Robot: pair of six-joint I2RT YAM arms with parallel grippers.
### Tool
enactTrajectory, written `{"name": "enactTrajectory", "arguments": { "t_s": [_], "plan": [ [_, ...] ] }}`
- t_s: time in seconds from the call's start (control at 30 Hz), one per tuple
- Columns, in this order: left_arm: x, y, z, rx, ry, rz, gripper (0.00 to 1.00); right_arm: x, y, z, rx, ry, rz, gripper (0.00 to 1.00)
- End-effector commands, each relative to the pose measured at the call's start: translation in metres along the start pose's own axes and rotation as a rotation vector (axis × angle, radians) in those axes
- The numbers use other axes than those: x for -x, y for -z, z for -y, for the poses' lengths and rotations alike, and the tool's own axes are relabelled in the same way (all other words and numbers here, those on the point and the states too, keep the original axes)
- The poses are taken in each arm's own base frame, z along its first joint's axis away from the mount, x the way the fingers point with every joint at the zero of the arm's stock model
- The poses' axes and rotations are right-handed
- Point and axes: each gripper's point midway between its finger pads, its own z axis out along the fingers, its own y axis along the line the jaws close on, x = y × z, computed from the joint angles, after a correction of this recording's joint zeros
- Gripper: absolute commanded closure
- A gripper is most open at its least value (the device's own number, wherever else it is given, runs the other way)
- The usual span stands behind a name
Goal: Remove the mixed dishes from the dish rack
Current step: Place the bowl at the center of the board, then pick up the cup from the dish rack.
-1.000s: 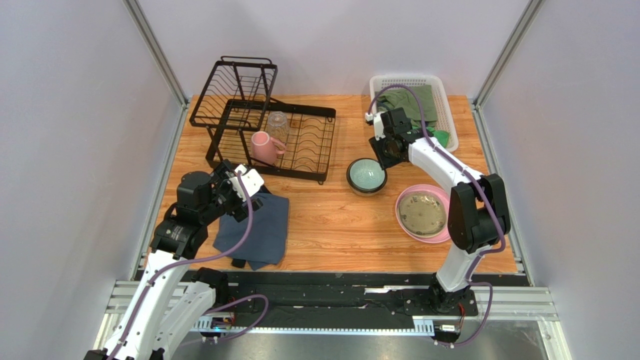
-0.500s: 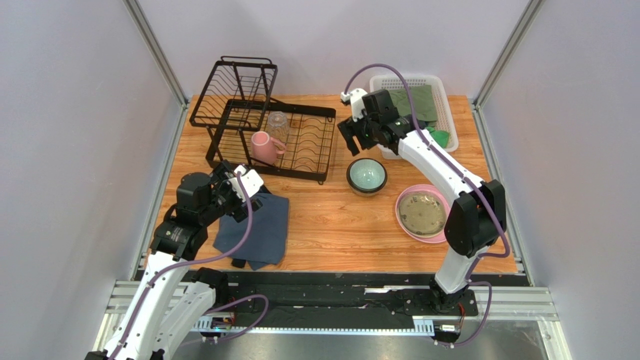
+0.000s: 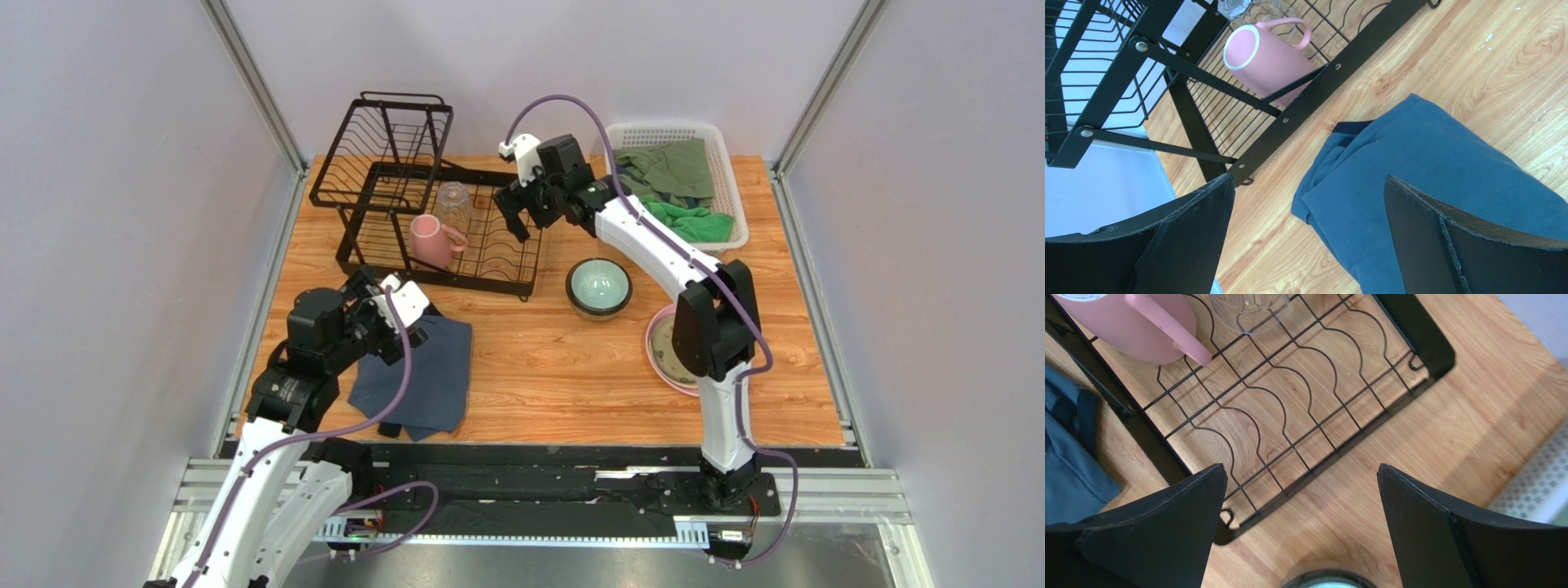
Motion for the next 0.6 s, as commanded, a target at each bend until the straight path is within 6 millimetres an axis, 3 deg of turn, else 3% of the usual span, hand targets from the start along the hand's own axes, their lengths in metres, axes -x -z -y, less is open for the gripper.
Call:
{"name": "enactTrajectory", "arguments": {
  "t_s": [0.0, 0.1, 0.13, 0.27, 0.57],
  "plan": [
    [0.009, -0.002, -0.004, 0.015, -0.032, 0.056, 0.01, 0.052, -0.017, -0.003, 0.052, 0.039, 0.196, 0.00],
    [0.007, -0.004, -0.001, 0.001, -0.045, 0.056, 0.01, 0.068, -0.026, -0.006, 0.069, 0.050, 0.254, 0.01],
    [0.005, -0.006, 0.000, -0.008, -0.044, 0.046, 0.01, 0.062, -0.037, -0.007, 0.075, 0.043, 0.238, 0.01],
    [0.003, -0.010, 0.000, -0.023, -0.046, 0.030, 0.01, 0.060, -0.051, -0.013, 0.119, 0.038, 0.245, 0.02],
    [0.001, -0.015, 0.003, -0.055, -0.059, 0.013, 0.01, 0.052, -0.054, -0.053, 0.275, 0.081, 0.259, 0.11]
  ]
}}
